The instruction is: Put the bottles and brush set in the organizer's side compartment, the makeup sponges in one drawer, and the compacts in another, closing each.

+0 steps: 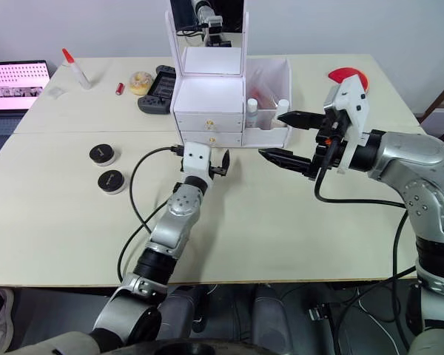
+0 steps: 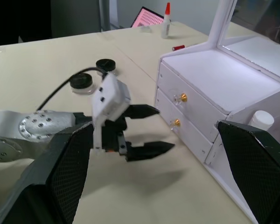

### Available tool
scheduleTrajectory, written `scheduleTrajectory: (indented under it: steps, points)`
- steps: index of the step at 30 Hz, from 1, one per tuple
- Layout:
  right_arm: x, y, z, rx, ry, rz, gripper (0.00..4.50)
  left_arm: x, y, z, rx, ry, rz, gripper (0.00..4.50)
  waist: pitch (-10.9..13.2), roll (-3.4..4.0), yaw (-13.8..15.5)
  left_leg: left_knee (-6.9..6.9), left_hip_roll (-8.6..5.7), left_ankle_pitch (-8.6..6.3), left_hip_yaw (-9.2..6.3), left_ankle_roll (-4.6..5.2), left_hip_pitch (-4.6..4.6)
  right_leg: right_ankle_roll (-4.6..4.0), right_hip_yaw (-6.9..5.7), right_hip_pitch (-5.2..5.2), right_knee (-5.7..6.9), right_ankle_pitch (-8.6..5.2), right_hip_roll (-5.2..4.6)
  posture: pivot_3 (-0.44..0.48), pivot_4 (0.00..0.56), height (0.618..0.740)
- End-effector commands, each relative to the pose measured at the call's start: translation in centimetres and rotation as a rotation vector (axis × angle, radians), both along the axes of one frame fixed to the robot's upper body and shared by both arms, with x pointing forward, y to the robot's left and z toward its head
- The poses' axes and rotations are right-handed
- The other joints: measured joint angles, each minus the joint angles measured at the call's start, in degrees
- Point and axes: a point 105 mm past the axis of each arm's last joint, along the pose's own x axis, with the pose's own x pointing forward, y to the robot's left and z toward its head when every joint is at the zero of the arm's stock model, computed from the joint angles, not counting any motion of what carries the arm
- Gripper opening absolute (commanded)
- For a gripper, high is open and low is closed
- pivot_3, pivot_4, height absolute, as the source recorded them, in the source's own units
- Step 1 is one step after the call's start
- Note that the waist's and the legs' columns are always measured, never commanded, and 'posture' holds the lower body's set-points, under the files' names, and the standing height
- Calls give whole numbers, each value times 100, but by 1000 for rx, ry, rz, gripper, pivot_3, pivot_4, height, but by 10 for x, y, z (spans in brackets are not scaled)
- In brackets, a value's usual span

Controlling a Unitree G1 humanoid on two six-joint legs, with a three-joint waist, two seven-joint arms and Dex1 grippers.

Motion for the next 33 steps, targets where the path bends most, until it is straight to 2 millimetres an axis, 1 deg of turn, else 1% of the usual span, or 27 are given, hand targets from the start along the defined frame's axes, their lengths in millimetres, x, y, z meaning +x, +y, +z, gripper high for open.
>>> scheduleTrajectory:
  steps: [1, 11, 22, 32, 33]
  points:
    - [-2, 0, 12, -7, -56, 3, 4500, 5, 0, 16, -16, -62, 25, 4470, 0, 0, -1, 0, 0, 0, 0, 0, 0, 0, -1, 0, 0, 0, 0, 0, 150, 738]
    - [-5, 0, 11, -1, -57, -9, 4500, 18, -1, 17, -4, -69, 48, 4470, 0, 0, 4, 1, -2, 0, 0, 0, -1, 2, -1, 0, 0, 1, -1, 0, 150, 738]
    - [-6, 2, 8, 2, -54, -7, 4500, 24, -1, 20, -3, -83, 61, 4470, 0, 0, 3, 0, -2, 0, -1, 0, -1, 2, -2, -1, 1, 1, 0, 0, 150, 738]
    - [-8, 2, 6, 2, -48, -12, 4500, 25, -4, 21, -4, -96, 57, 4470, 0, 0, 4, 1, -2, 0, -1, 0, -1, 3, -2, -1, 2, 1, 0, 0, 150, 738]
    - [-8, 2, 6, 2, -48, -13, 4500, 25, -4, 22, -5, -98, 55, 4229, 0, 0, 3, 1, -2, 0, -1, 0, -1, 3, -2, -1, 2, 1, 0, 0, 150, 738]
